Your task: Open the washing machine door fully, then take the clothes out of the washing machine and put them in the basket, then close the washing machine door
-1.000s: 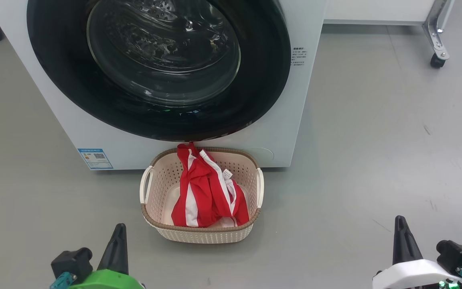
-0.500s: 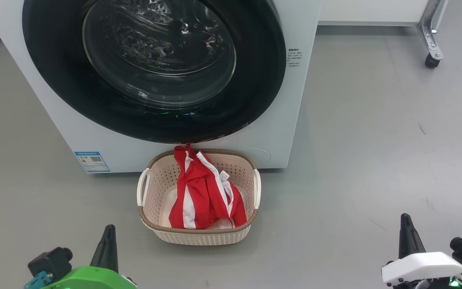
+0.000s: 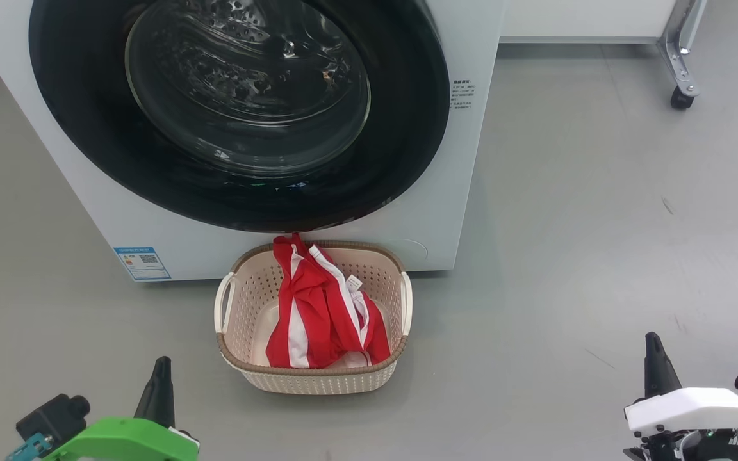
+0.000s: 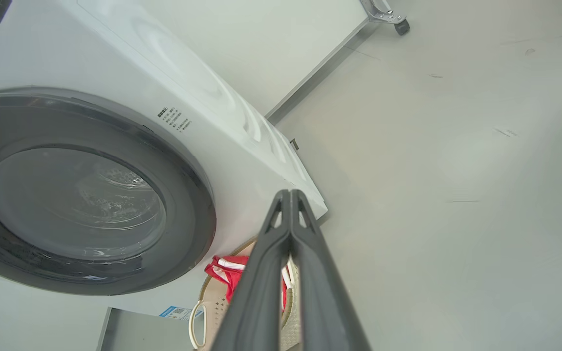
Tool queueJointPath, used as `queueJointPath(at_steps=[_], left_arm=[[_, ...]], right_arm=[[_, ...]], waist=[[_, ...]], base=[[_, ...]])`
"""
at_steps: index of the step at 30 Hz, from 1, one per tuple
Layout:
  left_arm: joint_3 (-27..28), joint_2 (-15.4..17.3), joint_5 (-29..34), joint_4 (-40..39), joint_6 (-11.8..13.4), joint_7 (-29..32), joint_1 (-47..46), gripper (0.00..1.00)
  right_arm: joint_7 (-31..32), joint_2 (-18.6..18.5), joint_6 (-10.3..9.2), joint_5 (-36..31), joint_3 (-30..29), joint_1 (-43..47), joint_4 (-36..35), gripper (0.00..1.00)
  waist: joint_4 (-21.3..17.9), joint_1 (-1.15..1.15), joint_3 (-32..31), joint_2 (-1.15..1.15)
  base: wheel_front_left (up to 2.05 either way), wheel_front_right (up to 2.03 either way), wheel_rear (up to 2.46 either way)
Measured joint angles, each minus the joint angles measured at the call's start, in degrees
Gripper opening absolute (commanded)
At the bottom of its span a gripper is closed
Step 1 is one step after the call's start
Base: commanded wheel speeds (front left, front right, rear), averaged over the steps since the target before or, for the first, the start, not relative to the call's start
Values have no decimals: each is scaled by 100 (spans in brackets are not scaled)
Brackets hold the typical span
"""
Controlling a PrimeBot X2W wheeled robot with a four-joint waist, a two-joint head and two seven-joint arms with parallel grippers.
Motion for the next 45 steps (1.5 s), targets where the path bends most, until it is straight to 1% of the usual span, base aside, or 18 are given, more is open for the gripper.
queueJointPath(at_steps=[3, 7, 12, 13, 18, 24, 27, 39, 41, 45], left_arm=[[53, 1, -181, 7, -4, 42, -24, 0], [145, 3, -491, 22, -93, 104, -46, 0], [215, 4, -865, 42, -145, 196, -62, 0], [256, 4, -1042, 52, -154, 218, -84, 0], [355, 8, -1423, 80, -223, 300, -151, 0], [467, 9, -1857, 127, -283, 400, -180, 0], [511, 10, -1975, 141, -301, 441, -189, 0], [720, 13, -2910, 192, -423, 602, -288, 0], [749, 14, -3017, 199, -456, 651, -298, 0], [831, 15, -3333, 211, -498, 714, -357, 0]], right_arm=[[64, -8, 11, 235, -30, -25, 27, 0], [136, -12, 63, 548, -73, -88, 73, 0], [203, -19, 96, 948, -126, -150, 123, 0], [252, -24, 135, 1102, -147, -173, 146, 0], [332, -35, 186, 1491, -191, -265, 180, 0], [445, -45, 237, 1959, -253, -362, 242, 0], [454, -52, 257, 2117, -276, -371, 259, 0], [664, -85, 389, 3056, -393, -552, 380, 0], [703, -94, 434, 3208, -410, -594, 394, 0], [766, -104, 450, 3523, -456, -633, 435, 0]], waist=[[-15, 0, -7, 0], [-34, 0, -17, 0], [-59, 0, -30, 0], [-68, 0, -35, 0], [-92, 0, -48, 0], [-121, 0, -62, 0], [-131, 0, -67, 0], [-189, 0, -98, 0], [-198, 0, -102, 0], [-218, 0, -113, 0]], base=[[0, 0, 0], [0, 0, 0], [0, 0, 0], [0, 0, 0], [0, 0, 0], [0, 0, 0], [0, 0, 0], [0, 0, 0], [0, 0, 0], [0, 0, 0]])
